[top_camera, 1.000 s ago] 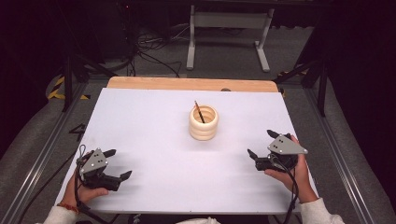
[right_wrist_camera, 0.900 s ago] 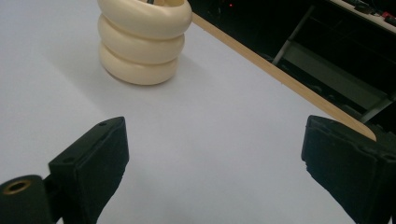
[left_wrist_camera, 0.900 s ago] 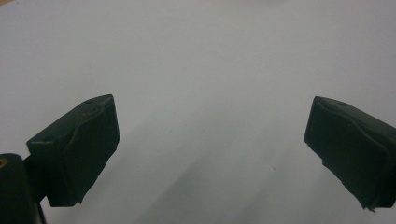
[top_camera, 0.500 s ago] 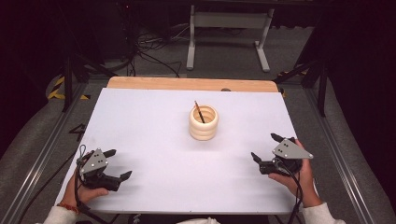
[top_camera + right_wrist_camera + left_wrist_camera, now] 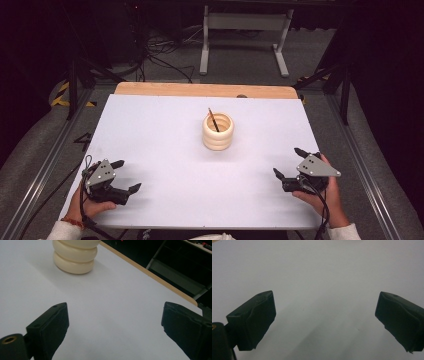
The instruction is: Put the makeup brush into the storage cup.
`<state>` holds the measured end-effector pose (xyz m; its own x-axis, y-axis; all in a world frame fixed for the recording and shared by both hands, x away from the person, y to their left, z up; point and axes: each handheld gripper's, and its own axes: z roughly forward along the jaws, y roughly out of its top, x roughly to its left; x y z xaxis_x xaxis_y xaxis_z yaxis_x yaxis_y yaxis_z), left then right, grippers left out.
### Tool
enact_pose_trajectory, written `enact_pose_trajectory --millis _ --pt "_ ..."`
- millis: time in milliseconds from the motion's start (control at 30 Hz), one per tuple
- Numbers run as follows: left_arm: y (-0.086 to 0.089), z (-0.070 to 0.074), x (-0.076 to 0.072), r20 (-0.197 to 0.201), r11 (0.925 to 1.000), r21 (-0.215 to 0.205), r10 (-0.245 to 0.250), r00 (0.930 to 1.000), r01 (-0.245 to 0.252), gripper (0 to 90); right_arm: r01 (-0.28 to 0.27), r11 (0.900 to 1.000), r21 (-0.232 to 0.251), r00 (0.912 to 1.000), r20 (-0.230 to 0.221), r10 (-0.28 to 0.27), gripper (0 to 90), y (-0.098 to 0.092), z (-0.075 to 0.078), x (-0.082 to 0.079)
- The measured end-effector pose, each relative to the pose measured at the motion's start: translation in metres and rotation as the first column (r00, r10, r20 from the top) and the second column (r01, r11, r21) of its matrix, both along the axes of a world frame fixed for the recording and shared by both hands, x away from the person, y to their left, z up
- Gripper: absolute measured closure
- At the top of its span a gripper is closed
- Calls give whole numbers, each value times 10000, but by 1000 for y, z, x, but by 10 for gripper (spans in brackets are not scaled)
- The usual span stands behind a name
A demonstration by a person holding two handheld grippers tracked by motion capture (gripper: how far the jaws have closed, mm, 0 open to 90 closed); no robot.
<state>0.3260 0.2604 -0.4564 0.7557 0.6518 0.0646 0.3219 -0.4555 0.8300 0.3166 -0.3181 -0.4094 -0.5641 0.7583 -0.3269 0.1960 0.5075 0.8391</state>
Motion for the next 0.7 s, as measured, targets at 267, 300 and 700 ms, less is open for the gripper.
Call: enact_pose_trajectory --millis 267,300,700 --pt "0 0 0 -10 10000 13 -6 10000 6 40 145 9999 -68 9999 0 -145 85 -6 -2 -6" --pt "0 0 0 -7 10000 -4 -9 10000 9 40 145 9999 -68 9999 0 -145 85 -6 -2 -6" --pt "0 0 0 1 10000 18 4 10000 -4 40 434 9990 -74 9991 -21 -434 85 -18 -6 -12"
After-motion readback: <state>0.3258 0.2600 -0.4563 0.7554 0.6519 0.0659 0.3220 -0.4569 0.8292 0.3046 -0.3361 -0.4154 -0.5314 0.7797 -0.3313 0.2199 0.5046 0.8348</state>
